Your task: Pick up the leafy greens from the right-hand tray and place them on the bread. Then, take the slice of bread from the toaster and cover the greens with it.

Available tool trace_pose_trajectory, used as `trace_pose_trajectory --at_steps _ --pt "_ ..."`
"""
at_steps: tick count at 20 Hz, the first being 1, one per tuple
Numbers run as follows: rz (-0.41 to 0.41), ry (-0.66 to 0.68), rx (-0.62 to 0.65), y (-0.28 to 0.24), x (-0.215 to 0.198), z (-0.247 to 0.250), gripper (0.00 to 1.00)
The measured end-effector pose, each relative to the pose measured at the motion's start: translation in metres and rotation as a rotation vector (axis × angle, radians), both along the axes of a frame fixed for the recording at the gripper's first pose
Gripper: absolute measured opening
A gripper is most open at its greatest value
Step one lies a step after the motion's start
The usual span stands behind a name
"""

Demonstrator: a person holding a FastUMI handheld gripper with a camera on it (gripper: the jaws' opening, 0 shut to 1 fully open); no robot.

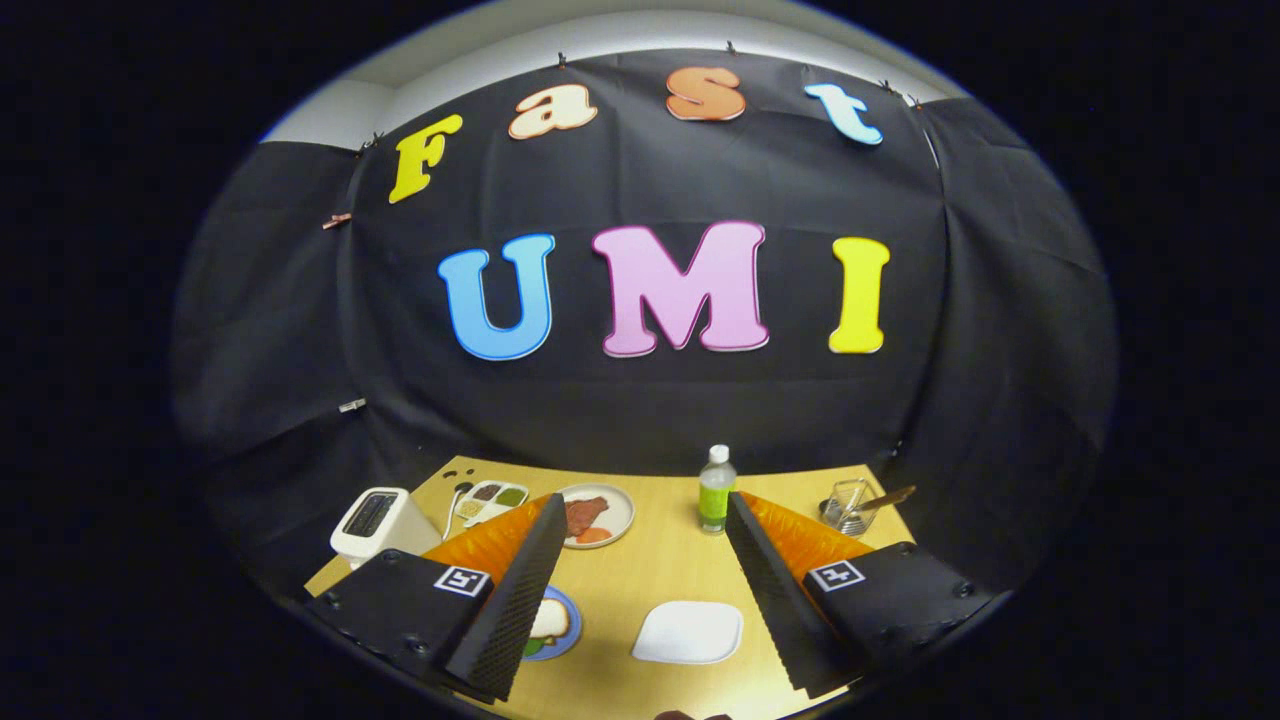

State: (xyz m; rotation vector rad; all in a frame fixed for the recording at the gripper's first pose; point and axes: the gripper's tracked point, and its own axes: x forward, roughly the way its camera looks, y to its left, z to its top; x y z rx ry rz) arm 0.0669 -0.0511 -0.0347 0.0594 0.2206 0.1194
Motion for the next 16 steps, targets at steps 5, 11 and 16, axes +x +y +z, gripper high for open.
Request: trace_pose_trajectory --at_steps 5,11,16 --pt "-0.060 -0.058 -0.021 -0.035 -0.016 -0.008 0.99" --pt "-0.097 -0.013 0.015 -0.068 -0.017 -0.036 0.99" --pt "-0.087 0.027 0.017 -0.078 -0.014 -0.054 0.99"
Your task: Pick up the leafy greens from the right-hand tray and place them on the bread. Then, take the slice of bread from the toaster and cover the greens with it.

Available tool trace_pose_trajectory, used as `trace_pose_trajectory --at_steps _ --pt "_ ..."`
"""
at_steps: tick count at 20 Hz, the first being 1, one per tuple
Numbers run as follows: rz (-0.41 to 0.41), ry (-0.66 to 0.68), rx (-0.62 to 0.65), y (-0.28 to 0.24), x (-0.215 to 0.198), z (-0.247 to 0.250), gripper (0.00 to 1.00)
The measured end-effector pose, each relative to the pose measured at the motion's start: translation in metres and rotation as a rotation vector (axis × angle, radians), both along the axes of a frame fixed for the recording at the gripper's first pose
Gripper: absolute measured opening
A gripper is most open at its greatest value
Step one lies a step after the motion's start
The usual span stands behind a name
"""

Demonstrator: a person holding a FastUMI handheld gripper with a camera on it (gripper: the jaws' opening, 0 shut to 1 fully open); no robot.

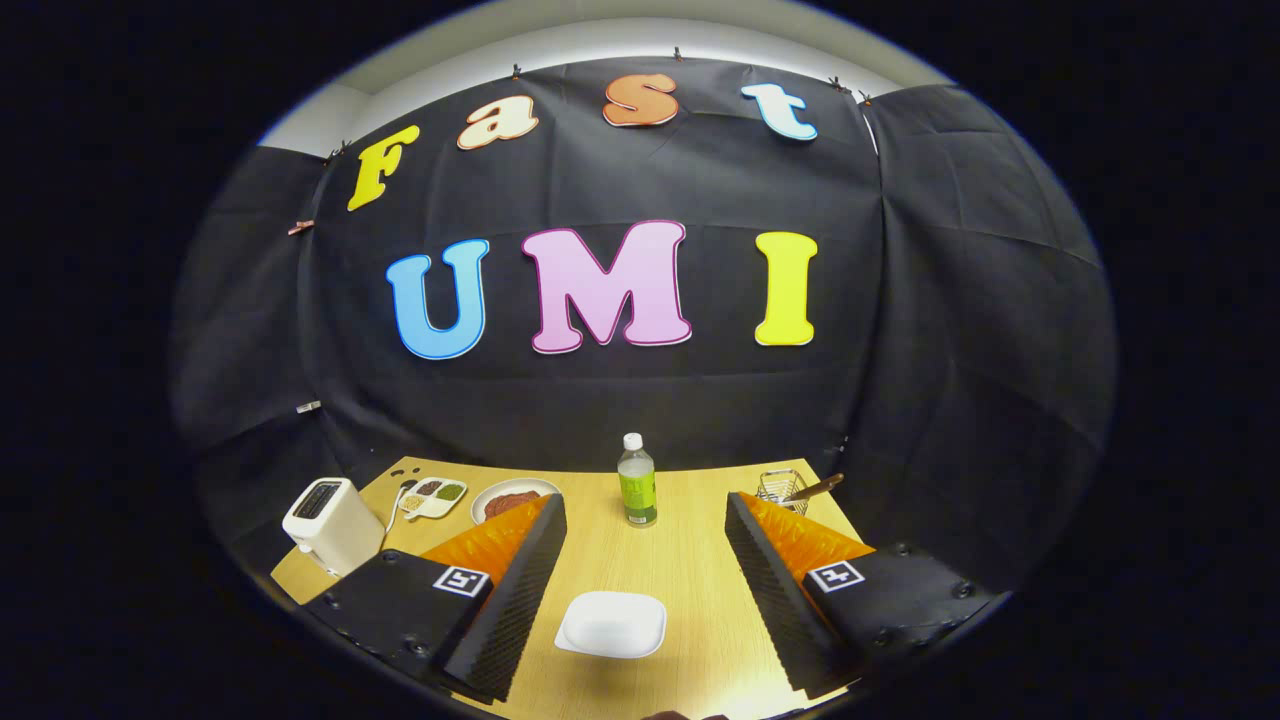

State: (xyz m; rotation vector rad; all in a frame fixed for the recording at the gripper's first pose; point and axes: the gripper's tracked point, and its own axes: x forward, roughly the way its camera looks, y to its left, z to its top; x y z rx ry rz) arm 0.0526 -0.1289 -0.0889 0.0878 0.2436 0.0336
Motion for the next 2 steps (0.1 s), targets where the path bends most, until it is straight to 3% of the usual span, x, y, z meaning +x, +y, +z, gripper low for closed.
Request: trace_pose_trajectory --at_steps 2 --pt "0.011 0.021 -0.008 0.0012 0.0017 -0.0100 0.99"
